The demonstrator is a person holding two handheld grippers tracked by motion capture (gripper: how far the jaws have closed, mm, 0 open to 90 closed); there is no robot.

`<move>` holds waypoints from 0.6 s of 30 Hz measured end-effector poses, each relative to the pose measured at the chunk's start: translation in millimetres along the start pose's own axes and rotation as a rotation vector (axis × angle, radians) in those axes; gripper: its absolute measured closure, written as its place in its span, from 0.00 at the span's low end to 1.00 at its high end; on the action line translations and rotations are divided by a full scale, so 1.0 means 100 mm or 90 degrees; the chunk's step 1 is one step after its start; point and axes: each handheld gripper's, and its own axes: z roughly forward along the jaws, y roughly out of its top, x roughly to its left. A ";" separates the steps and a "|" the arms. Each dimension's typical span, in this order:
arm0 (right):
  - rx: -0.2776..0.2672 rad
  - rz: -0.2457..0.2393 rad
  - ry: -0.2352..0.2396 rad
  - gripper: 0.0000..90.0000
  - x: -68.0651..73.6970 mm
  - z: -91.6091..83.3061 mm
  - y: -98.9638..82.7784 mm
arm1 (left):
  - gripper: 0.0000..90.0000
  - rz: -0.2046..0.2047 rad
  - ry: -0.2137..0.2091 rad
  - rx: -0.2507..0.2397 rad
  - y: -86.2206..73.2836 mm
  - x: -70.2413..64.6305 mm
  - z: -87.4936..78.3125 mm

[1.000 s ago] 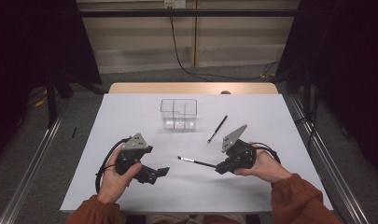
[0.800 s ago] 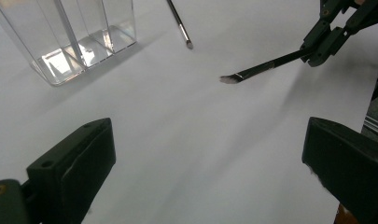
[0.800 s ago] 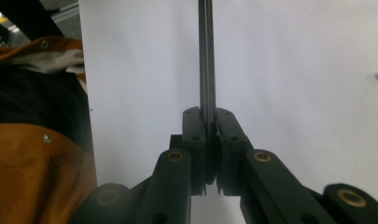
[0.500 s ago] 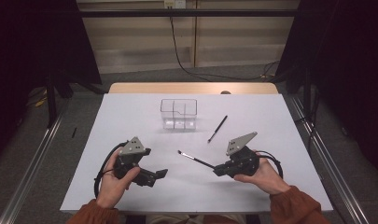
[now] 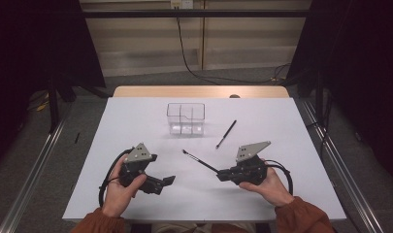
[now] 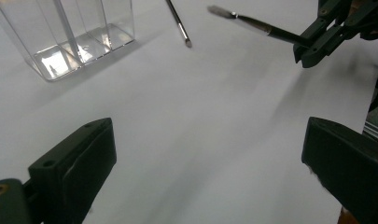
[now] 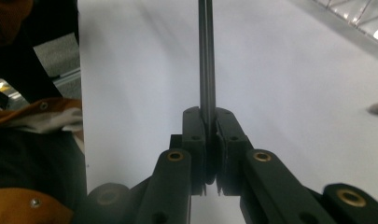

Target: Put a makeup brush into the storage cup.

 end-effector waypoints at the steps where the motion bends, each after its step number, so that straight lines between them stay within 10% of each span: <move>1: -0.007 -0.004 -0.004 0.93 0.00 -0.01 0.00 | 0.03 -0.001 0.000 -0.002 0.00 0.00 0.00; 18: -0.123 0.009 -0.007 0.93 0.04 -0.07 -0.03 | 0.03 0.011 0.003 -0.006 -0.03 -0.02 0.01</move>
